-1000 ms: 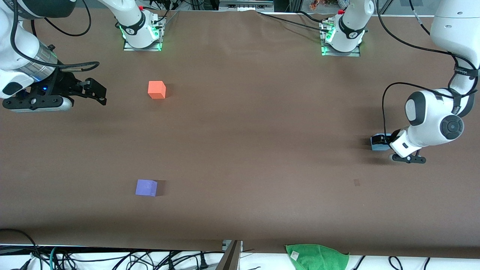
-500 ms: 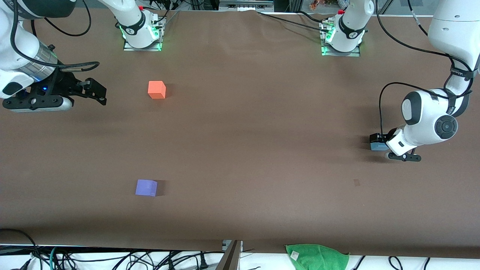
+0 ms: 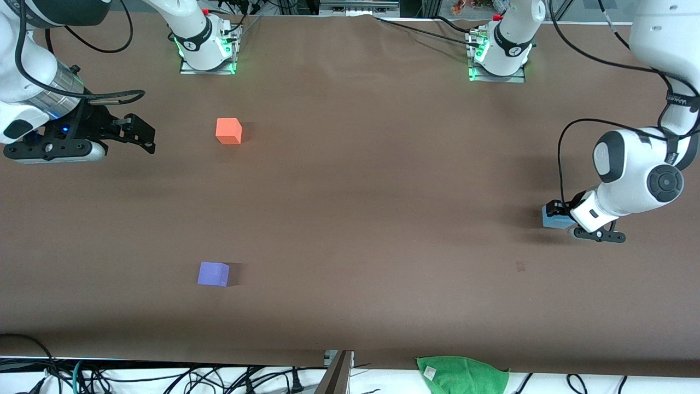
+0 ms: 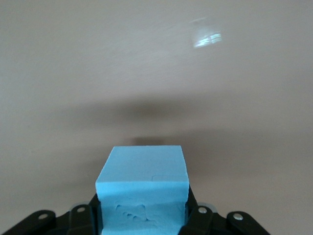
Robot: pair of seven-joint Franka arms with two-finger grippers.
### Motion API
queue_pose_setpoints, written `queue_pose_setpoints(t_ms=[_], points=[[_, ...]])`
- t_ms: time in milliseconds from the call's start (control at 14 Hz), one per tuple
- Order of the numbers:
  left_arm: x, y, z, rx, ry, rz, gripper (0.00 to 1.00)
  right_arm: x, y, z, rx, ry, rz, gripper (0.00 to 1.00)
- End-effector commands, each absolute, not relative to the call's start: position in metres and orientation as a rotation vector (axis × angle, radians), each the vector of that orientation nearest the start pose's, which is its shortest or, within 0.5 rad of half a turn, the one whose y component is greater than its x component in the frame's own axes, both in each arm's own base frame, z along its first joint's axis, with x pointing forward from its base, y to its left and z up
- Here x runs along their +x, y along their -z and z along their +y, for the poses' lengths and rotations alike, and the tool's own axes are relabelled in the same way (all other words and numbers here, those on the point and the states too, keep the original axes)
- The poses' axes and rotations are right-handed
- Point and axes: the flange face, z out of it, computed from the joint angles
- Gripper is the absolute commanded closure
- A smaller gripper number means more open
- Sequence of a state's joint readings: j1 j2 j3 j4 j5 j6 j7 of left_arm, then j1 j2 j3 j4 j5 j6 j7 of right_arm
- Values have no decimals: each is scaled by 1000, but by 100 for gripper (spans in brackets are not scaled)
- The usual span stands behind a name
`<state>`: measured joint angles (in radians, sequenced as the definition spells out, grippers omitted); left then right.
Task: Place blue block between orange and purple blocks
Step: 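Lift the blue cube with the left gripper and carry it toward the table middle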
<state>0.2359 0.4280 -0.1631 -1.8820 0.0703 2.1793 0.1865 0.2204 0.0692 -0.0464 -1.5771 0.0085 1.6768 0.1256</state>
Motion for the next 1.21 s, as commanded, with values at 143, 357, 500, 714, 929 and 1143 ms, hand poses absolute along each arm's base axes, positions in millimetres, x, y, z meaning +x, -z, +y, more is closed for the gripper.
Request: queue_pose_setpoints(t_ms=[143,357,500,714,929,1143], points=[[627,-379,-109,-3167,-329,533,100,575,-596,101,-3116,43,-71,0],[606,-387,-216,-3160,-322,375,100,575,-595,100,-3115,40,-69,0],[577,-365,-296,-3141,-369,244,100,575,-595,99,-3117,41,-64,0],[547,-334,-411,-3142,-387,228,100,577,-594,99,-3116,50,-64,0],[530,-293,-463,-3180,-377,151,100,579,-592,99,-3115,48,-71,0],[515,-239,-498,-3179,-247,67,100,578,-592,102,-3116,48,-66,0]])
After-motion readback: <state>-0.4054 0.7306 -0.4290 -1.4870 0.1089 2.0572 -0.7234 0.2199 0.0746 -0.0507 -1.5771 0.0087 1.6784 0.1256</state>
